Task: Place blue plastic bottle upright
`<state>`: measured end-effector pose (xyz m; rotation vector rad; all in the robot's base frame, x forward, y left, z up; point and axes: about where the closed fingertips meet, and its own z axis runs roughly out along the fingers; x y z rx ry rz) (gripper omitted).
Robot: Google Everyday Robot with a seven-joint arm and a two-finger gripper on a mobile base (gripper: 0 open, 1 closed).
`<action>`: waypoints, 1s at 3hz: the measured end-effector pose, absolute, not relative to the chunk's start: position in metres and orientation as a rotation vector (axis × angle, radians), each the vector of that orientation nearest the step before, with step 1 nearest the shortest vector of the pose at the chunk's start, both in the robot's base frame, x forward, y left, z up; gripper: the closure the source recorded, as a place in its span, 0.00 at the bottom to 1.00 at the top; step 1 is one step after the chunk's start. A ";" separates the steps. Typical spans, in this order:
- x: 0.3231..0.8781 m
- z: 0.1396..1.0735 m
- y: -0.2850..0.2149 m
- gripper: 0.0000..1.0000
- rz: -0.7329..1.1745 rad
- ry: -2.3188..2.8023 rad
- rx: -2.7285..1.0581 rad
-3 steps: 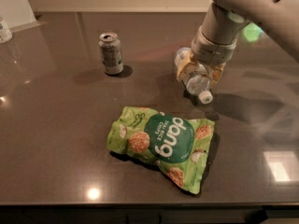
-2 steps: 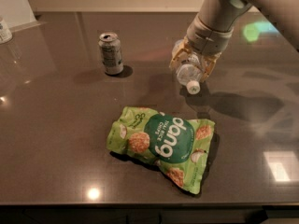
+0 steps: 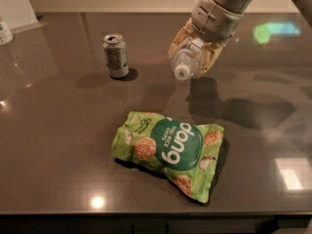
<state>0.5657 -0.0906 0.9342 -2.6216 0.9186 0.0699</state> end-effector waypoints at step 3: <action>0.531 0.962 -0.077 1.00 0.372 1.568 -2.086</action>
Offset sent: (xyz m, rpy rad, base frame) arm -0.0405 0.0068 0.0300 0.2818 0.4148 -0.8724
